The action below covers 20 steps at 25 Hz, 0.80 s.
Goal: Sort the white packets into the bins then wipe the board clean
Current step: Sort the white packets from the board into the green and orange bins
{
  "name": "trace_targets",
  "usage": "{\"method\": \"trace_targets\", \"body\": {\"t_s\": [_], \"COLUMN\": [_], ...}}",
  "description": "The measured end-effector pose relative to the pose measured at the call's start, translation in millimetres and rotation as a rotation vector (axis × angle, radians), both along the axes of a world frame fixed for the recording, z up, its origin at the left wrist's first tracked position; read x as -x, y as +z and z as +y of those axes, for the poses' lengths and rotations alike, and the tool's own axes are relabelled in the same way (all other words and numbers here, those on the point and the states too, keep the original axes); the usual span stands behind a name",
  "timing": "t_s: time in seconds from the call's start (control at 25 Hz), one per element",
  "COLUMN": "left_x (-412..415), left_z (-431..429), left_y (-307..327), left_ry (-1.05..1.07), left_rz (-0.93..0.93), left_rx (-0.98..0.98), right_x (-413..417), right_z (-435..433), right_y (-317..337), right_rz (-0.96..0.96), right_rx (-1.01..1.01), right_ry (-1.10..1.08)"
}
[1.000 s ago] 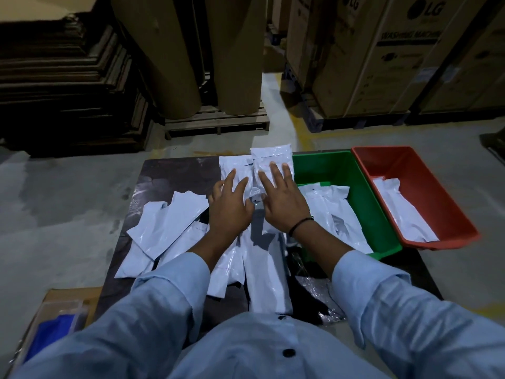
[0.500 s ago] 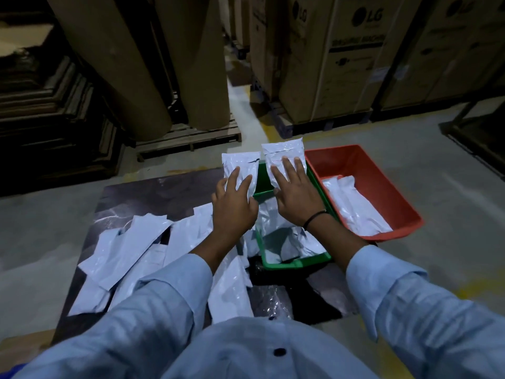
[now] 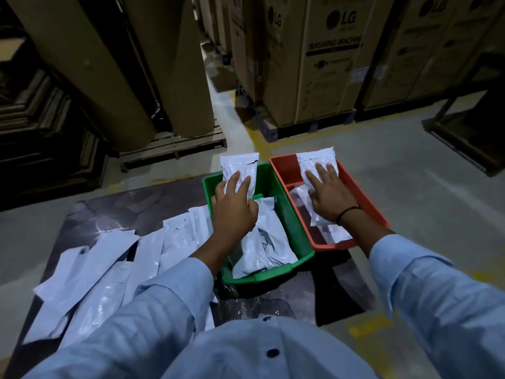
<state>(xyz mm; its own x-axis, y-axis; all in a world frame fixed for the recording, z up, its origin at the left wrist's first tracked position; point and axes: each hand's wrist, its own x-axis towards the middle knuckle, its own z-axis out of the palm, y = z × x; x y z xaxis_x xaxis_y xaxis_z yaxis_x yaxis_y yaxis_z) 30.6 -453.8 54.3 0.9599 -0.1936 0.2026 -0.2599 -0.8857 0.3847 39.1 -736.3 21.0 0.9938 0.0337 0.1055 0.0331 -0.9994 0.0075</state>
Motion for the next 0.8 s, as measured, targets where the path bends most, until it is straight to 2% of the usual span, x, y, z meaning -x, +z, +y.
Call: {"method": "trace_targets", "body": {"t_s": [0.24,0.44,0.6,0.68,0.8], "left_x": [-3.2,-2.0,-5.4,-7.7,-12.3], "left_z": [-27.9,-51.1,-71.7,-88.1,-125.1], "left_y": [-4.9,-2.2,2.7,8.3,19.3], "left_ry": [0.042,0.073,0.079,0.087,0.113], "left_rz": [0.019,0.028,0.032,0.050,0.075], "left_rx": [-0.013,-0.011,0.017,0.038,0.067], "right_x": [-9.3,-12.0,-13.9,-17.1,-24.5], "right_z": [-34.9,-44.3,-42.1,-40.4,-42.9], "right_y": [-26.8,-52.8,-69.5,-68.2,-48.7], "right_rz": [0.189,0.343,0.424,0.429,0.277], "right_rx": [0.088,0.190,0.181,0.139,0.033], "right_ry": [0.100,0.048,0.012,0.002,0.018]}}
